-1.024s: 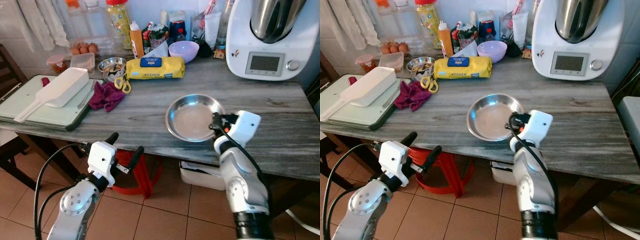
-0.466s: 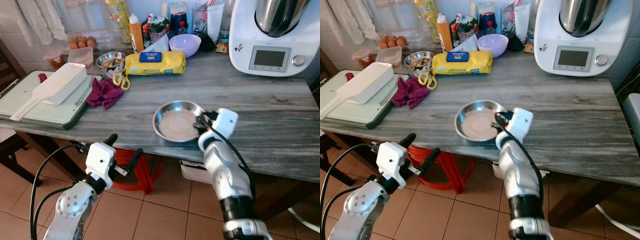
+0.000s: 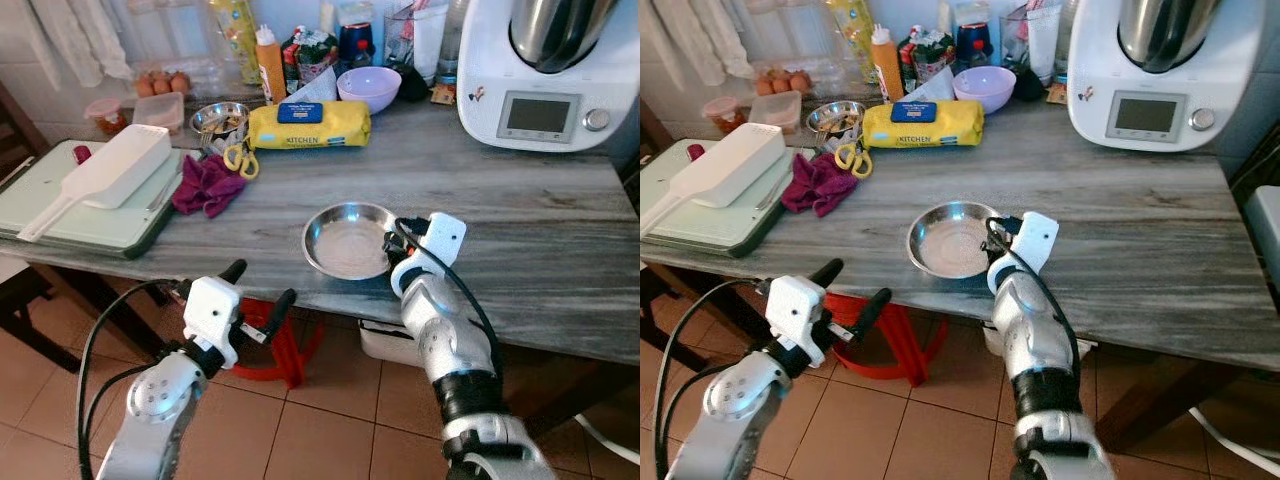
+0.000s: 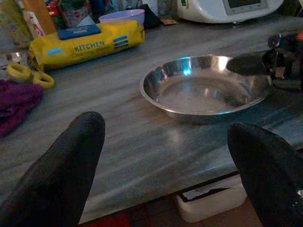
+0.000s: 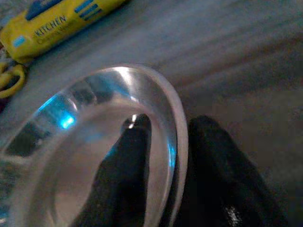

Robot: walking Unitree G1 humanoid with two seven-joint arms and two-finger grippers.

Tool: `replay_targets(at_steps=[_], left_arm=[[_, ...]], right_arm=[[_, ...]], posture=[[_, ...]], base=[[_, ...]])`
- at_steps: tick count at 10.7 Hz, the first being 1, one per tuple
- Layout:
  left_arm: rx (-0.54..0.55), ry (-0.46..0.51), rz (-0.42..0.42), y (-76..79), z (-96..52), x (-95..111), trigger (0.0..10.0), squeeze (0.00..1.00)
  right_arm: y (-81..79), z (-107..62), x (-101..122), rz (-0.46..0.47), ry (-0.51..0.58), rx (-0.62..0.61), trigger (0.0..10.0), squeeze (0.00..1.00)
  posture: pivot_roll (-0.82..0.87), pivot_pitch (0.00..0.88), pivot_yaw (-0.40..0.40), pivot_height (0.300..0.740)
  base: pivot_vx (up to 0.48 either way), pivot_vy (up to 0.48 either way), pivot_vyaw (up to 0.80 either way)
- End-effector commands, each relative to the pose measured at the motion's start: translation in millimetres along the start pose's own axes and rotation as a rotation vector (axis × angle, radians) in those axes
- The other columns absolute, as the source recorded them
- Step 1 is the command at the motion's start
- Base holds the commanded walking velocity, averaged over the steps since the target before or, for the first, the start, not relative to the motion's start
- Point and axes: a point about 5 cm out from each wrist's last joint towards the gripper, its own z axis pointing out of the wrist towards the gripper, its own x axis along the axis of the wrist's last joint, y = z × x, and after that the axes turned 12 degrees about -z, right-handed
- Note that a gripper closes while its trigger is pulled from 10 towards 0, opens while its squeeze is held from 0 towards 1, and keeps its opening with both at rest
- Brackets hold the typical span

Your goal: Setting the table

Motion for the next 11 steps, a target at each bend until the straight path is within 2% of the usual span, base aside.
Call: replay_targets(at_steps=[1, 3, 7, 9, 11], left_arm=[[0.017, -0.004, 0.017, -1.3, -0.1, -2, 10.0, 0.0], [0.019, 0.002, 0.011, 0.8, 4.4, -3, 10.0, 0.0], [0.018, 0.009, 0.014, 1.3, 8.3, -3, 10.0, 0.0], [0.023, 0.014, 0.012, 2.1, 10.7, -3, 10.0, 0.0], [0.032, 0.028, 0.003, 1.2, 12.6, -1, 10.0, 0.0]], right_arm=[[-6.2, 2.1, 1, 0.019, 0.002, 0.026, 10.0, 1.0], [-3.1, 6.3, 10, 0.031, 0.04, 0.029, 10.0, 1.0], [-1.1, 12.3, 15, 0.105, 0.051, 0.058, 10.0, 1.0], [1.8, 11.2, 10, 0.167, 0.035, 0.076, 10.0, 1.0], [-3.9, 9.3, 9, 0.176, 0.023, 0.118, 10.0, 1.0]], posture=[[-0.03, 0.076, 0.072, 0.74], [-0.03, 0.071, 0.064, 0.74], [-0.04, 0.064, 0.068, 0.74], [-0.05, 0.071, 0.07, 0.74], [-0.06, 0.071, 0.062, 0.74]], base=[[0.0, 0.0, 0.0], [0.0, 0.0, 0.0], [0.0, 0.0, 0.0], [0.0, 0.0, 0.0], [0.0, 0.0, 0.0]])
